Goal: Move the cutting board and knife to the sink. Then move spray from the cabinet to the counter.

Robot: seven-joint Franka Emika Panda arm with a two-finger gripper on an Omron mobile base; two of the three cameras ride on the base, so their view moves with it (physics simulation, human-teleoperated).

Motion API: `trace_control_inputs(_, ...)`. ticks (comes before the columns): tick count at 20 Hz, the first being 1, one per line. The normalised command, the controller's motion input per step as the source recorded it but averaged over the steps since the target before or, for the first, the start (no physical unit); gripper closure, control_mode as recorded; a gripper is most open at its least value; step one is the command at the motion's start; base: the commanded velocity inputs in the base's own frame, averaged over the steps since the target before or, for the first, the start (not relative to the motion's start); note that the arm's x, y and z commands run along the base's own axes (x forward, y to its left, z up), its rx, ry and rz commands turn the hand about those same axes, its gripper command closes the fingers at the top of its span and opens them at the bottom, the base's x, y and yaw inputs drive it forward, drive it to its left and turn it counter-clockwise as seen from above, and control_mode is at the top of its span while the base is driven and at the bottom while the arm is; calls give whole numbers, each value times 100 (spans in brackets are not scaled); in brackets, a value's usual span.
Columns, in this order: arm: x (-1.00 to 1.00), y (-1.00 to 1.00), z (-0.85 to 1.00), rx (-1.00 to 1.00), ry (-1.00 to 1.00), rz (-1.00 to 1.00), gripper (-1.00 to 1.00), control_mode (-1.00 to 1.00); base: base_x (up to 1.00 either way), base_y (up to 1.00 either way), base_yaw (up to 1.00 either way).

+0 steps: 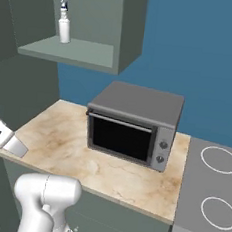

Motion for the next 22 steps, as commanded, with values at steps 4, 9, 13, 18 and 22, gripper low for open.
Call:
trace_control_inputs(4,0,0,0,0,0,0,100,100,19,15,-12)
trace_control_inputs(9,0,0,0,0,0,0,100,100,9,8,0)
trace_control_inputs(13,0,0,0,0,0,0,100,100,4,2,0)
trace_control_inputs(18,0,0,0,0,0,0,100,100,0,0,0)
trace_control_inputs(22,0,0,0,0,0,0,100,100,0,0,0)
